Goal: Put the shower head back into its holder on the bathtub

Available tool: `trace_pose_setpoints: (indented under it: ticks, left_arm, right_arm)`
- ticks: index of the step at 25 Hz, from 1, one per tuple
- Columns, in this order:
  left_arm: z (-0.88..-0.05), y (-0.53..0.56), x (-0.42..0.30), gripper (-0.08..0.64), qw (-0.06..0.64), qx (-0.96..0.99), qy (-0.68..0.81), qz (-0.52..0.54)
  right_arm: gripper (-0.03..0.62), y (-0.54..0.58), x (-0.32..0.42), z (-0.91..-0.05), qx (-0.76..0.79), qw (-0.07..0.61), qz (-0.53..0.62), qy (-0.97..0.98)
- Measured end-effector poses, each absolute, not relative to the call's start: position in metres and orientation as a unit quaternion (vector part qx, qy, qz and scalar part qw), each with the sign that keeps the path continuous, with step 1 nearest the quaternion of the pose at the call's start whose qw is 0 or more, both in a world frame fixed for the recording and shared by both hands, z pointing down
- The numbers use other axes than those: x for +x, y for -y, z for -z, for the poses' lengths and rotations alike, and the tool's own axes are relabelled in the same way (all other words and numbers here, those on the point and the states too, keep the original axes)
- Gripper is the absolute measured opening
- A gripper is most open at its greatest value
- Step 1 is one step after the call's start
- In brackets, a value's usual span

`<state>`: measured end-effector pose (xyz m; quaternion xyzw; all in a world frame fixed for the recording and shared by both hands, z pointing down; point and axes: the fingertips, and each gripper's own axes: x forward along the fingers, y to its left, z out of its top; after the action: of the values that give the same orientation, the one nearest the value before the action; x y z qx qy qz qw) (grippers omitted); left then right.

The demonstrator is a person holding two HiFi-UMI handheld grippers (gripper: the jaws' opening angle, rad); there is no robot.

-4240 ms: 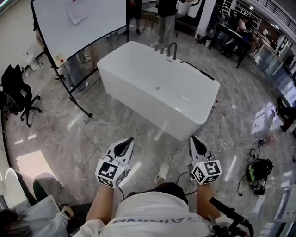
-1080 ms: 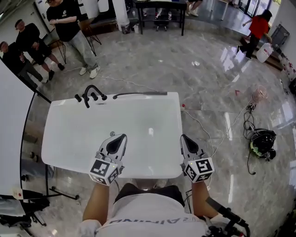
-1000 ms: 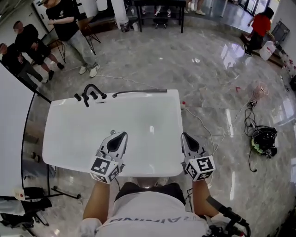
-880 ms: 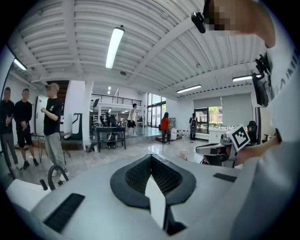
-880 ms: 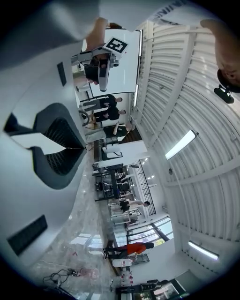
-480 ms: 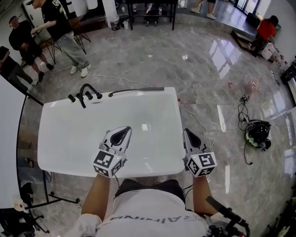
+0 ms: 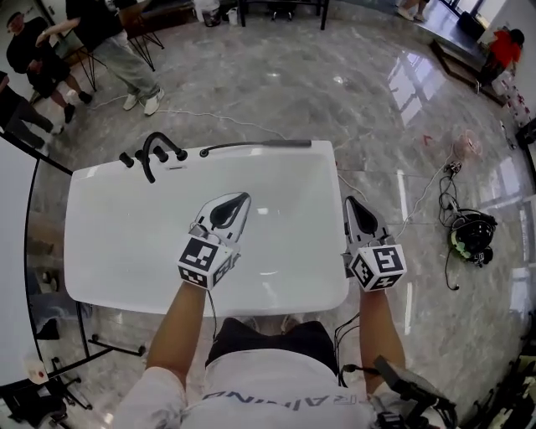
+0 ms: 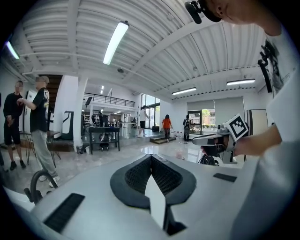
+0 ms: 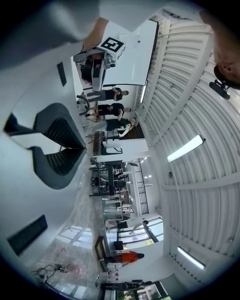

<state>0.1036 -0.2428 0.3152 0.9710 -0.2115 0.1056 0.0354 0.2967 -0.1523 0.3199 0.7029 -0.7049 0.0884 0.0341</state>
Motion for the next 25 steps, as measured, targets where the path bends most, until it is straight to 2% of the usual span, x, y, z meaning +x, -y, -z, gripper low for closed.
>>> trace_pose_setpoints:
  ticks: [6,16,20,25]
  left_arm:
    - [-0.380,0.299,0.147,0.018,0.027,0.973,0.174,-0.150]
    - [-0.553,0.387,0.227,0.021,-0.050,0.951,0.116,-0.281]
    - [-0.612,0.422,0.254,0.098,-0.065,0.937,0.114,-0.323]
    - [-0.665,0.456,0.288,0.127,-0.126,0.916,0.078,-0.372]
  right_arm:
    - [0.012,0.201,0.323,-0.379,0.690,0.049,-0.104,0.715]
    - [0.012,0.248,0.349,-0.549,0.680,0.057,-0.175,0.710]
    - [0.012,0.280,0.357,-0.600,0.668,0.065,-0.180,0.719]
    - [0.012,0.319,0.367,-0.636,0.657,0.078,-0.169,0.730]
